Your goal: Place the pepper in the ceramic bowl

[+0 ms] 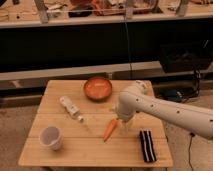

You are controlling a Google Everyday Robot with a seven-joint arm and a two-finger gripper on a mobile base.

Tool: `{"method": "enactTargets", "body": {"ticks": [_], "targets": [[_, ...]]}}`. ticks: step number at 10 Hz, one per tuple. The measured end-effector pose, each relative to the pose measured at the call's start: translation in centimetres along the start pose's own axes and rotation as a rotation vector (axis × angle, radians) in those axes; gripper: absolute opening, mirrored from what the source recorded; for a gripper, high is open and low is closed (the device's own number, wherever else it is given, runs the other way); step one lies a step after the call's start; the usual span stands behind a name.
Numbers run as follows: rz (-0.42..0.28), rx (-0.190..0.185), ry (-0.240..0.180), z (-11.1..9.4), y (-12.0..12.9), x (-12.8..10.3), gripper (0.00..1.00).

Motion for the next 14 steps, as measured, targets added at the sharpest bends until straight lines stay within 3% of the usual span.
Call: {"method": "enactTargets", "body": {"ticks": [6, 14], "targets": [[-0.093, -0.009, -0.038, 1.4, -0.2, -0.9, 0.80], [-0.171, -0.019, -0.076, 5.3, -0.5, -1.3, 0.80]]}}
